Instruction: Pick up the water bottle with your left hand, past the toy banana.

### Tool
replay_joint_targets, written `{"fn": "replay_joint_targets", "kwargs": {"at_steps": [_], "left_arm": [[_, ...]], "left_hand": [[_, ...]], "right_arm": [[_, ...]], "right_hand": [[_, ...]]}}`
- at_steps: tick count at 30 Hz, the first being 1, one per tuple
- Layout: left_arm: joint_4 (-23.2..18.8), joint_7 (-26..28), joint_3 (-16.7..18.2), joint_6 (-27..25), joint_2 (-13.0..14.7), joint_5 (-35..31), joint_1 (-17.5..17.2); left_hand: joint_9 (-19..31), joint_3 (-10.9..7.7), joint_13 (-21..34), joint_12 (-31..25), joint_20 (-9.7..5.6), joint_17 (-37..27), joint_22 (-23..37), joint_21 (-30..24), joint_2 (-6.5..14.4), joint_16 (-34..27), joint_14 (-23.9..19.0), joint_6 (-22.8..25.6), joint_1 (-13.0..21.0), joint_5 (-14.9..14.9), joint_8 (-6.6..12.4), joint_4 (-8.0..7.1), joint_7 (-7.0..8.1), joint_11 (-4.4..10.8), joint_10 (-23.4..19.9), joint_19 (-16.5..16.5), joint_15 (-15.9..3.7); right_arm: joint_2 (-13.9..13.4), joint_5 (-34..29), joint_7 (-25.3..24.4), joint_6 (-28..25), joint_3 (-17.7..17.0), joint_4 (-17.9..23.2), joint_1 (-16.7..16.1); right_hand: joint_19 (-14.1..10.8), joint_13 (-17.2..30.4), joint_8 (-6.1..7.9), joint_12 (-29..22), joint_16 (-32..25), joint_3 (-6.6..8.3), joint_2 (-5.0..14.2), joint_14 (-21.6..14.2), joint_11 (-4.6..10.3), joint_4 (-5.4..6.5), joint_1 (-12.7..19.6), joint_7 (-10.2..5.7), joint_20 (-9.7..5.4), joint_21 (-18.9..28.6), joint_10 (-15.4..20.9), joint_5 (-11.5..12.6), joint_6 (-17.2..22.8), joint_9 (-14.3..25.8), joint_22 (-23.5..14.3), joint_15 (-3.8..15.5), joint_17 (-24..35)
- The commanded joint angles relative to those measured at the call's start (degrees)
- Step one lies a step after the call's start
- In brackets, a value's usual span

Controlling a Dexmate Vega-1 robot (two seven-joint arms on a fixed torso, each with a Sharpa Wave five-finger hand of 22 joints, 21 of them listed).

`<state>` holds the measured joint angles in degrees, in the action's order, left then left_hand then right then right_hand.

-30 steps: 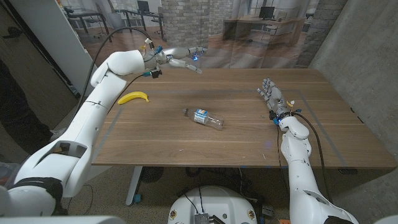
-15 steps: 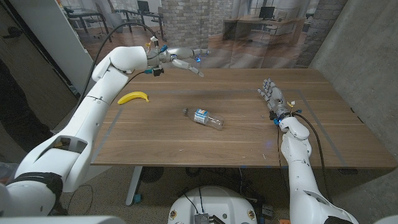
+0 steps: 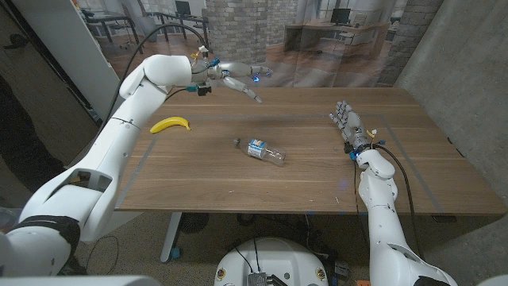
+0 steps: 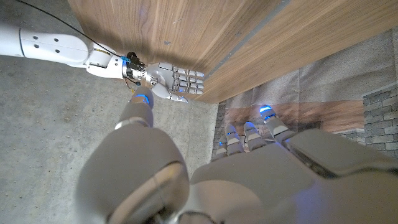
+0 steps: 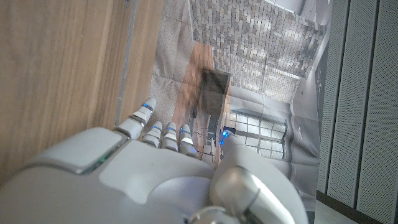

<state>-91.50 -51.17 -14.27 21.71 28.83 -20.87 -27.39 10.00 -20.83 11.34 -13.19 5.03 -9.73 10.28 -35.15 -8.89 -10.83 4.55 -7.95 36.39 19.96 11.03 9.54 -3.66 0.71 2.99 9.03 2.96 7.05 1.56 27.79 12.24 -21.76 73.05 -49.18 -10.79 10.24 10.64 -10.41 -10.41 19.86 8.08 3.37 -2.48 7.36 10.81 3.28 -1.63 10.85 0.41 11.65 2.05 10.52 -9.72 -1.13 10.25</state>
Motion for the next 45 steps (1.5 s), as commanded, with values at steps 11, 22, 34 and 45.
{"fn": "replay_joint_targets", "kwargs": {"at_steps": [11, 22, 34, 45], "left_arm": [[-3.6, -1.7, -1.4, -0.6, 1.0, -5.0, 0.2], [-4.3, -2.4, -2.0, -1.1, 1.1, -6.8, 0.3], [-4.7, -3.3, -3.3, -0.9, 1.3, -8.9, 1.0], [-4.4, -5.0, -4.6, -0.2, 1.3, -10.3, 2.4]], "left_hand": [[0.2, 0.77, 0.2, -0.5, -0.23, -0.2, 0.1, 0.5, 0.0, -0.2, -0.5, 0.8, 1.8, 1.1, 0.19, -0.18, -0.09, 0.22, -0.9, -0.8, -0.16], [0.3, 1.46, 0.2, -0.7, -0.25, -0.2, 0.2, 0.7, 0.0, -0.3, -1.0, 1.7, 2.7, 1.7, 0.32, -0.43, 0.0, 0.71, -1.7, -1.3, -0.58], [0.3, 2.13, 0.3, -0.9, -0.19, -0.2, 0.2, 0.9, 0.0, -0.4, -1.7, 2.2, 3.3, 2.2, 0.34, -0.62, 0.08, 0.92, -2.5, -1.7, -0.65], [0.3, 2.55, 0.3, -0.9, -0.09, -0.2, 0.2, 1.1, -0.1, -0.3, -1.7, 2.2, 3.9, 2.5, 0.27, -0.64, 0.04, 0.76, -2.5, -1.8, -0.67]], "right_arm": [[0.3, 0.1, -0.2, -0.2, 0.1, 0.4, -0.3], [0.5, 0.3, -0.3, -0.1, 0.1, 0.7, -0.5], [0.7, 0.2, -0.6, -0.1, 0.1, 1.0, -0.8], [1.0, 0.2, -1.2, 0.1, 0.1, 1.2, -1.1]], "right_hand": [[-0.4, 0.2, 0.44, -0.5, -0.4, 0.18, -0.15, 0.0, -0.25, 0.09, -0.7, 0.44, -0.01, 0.4, 0.2, 0.0, 0.3, 0.2, -0.2, -0.21, 0.3], [-0.4, 0.2, 0.41, -0.5, -0.4, 0.33, -0.04, 0.0, -0.28, -0.01, -0.6, 0.38, -0.07, 0.4, 0.2, 0.0, 0.3, 0.2, -0.2, -0.19, 0.2], [-0.4, 0.2, 0.4, -0.5, -0.4, 0.43, -0.03, 0.0, -0.21, -0.09, -0.7, 0.38, -0.05, 0.4, 0.1, 0.1, 0.3, 0.2, -0.2, -0.21, 0.2], [-0.4, 0.2, 0.39, -0.5, -0.4, 0.45, -0.1, -0.1, -0.17, -0.13, -0.7, 0.43, 0.01, 0.4, 0.2, 0.1, 0.3, 0.2, -0.2, -0.26, 0.2]]}}
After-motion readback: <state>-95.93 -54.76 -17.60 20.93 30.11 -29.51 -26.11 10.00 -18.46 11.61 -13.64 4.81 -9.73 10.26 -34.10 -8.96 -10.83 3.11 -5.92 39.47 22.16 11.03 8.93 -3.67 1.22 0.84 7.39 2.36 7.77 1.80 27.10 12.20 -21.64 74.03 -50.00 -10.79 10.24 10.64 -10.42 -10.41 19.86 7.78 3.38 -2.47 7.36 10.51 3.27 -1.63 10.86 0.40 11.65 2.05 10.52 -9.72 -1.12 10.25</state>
